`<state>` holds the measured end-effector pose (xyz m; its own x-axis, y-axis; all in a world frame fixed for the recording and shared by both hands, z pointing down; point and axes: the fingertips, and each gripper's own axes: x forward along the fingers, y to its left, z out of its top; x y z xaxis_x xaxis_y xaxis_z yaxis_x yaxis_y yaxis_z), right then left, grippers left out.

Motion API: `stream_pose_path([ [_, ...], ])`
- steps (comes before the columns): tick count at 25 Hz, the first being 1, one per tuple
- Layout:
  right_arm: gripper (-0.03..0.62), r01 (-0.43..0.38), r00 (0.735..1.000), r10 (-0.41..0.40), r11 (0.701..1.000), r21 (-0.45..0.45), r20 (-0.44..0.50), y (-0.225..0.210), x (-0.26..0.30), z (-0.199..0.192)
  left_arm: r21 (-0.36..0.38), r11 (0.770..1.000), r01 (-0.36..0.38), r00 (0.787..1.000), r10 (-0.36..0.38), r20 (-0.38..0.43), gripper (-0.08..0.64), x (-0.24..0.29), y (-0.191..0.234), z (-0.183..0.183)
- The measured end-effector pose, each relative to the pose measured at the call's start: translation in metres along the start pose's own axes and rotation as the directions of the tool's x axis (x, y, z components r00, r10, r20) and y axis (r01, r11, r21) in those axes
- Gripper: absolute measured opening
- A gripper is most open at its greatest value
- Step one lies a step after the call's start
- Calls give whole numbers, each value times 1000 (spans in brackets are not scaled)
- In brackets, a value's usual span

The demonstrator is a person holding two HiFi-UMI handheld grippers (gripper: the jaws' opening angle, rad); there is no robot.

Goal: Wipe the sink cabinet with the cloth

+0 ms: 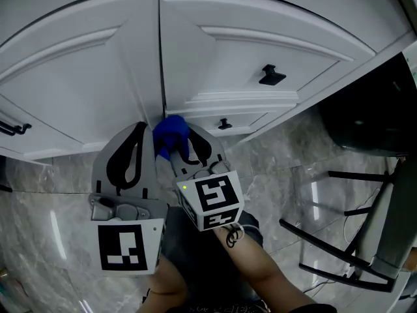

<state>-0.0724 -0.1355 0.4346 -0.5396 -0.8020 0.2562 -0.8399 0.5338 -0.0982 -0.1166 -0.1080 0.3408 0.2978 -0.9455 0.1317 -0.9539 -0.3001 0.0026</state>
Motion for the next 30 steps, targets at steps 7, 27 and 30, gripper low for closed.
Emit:
stream_pose_path([
  [7, 117, 12, 1000, -11, 1000, 28, -18, -3, 5, -3, 37, 999, 17, 999, -19, 39, 3, -6, 9, 5],
  [27, 117, 105, 994, -101, 990, 96, -50, -47, -13, -5, 5, 999, 33, 999, -33, 29, 3, -8, -11, 8],
  [30, 117, 114, 993, -109, 988, 106, -50, -52, -15, -5, -10, 1000, 30, 999, -30, 26, 3, -7, -12, 9],
])
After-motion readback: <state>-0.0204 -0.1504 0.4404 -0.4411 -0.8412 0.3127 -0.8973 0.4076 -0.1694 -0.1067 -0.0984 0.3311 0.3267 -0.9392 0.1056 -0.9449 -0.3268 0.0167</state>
